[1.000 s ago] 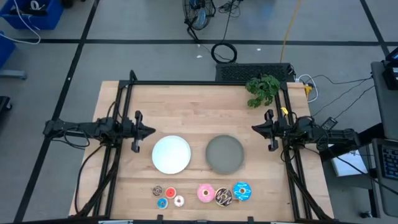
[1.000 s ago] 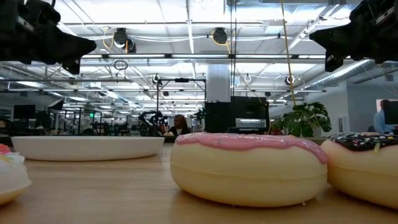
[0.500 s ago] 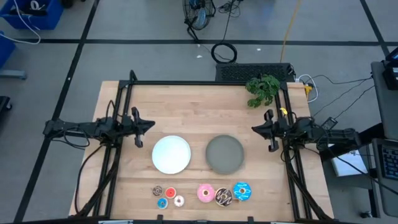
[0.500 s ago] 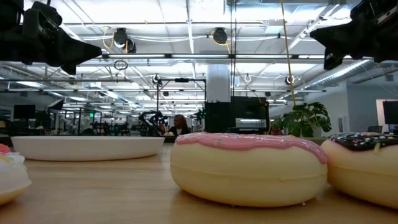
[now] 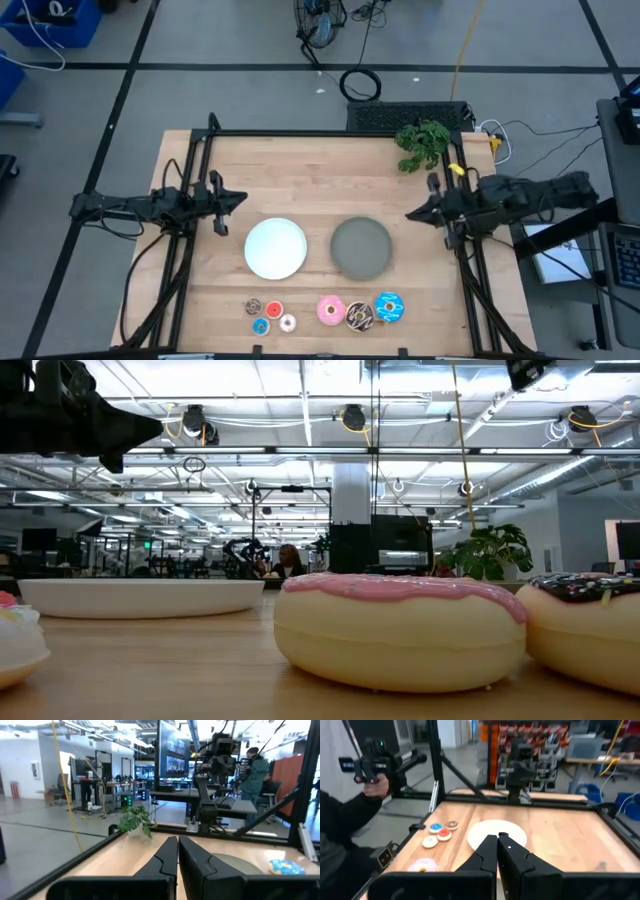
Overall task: Pick & Place donuts
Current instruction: Put the big blue donut into the gray plate
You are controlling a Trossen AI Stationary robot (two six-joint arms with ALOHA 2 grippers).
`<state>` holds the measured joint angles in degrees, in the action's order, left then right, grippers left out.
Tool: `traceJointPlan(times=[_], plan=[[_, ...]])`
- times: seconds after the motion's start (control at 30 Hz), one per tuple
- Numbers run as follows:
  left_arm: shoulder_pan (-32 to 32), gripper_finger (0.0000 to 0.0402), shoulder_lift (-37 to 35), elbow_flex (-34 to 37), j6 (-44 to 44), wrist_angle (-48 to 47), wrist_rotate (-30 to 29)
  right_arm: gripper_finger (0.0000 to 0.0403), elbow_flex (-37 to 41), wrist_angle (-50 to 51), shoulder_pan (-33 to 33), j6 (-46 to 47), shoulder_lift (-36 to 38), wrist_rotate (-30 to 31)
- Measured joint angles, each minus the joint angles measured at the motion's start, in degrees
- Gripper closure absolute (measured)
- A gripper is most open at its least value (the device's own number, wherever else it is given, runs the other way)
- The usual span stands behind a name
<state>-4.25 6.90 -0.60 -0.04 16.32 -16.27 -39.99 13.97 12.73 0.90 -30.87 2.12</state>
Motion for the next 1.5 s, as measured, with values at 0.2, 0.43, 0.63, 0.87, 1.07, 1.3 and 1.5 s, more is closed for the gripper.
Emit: traceJointPlan(times=[0.2, 0.43, 0.63, 0.87, 1.07, 1.3, 1.5], plan=[[0.0, 0.0382, 0.0, 0.0, 1.8, 0.1, 0.5, 0.0403, -13.7, 3.9, 12.6, -2.7, -18.2, 14.4], [0.0, 0.0382, 0.0, 0.0, 1.4, 0.9, 0.7, 0.0403, -34.0, 22.1, 25.2, 5.5, -36.3, 30.2], [0.0, 0.0382, 0.0, 0.0, 4.8, 5.9, -0.5, 0.0403, -42.0, 30.6, 30.8, 13.9, -45.7, 30.7], [0.1, 0.0382, 0.0, 0.0, 7.5, 8.3, -4.6, 0.0389, -42.4, 32.4, 34.6, 29.6, -52.0, 30.6], [0.1, 0.0382, 0.0, 0.0, 9.4, 9.1, -7.0, 0.0337, -41.9, 43.4, 36.2, 47.9, -55.4, 23.2], [0.1, 0.0382, 0.0, 0.0, 10.2, 9.5, -6.9, 0.0275, -38.5, 47.8, 35.2, 54.2, -57.7, 18.6], [0.1, 0.0382, 0.0, 0.0, 10.3, 9.4, -7.3, 0.0225, -34.2, 41.3, 33.5, 54.1, -57.8, 15.5]])
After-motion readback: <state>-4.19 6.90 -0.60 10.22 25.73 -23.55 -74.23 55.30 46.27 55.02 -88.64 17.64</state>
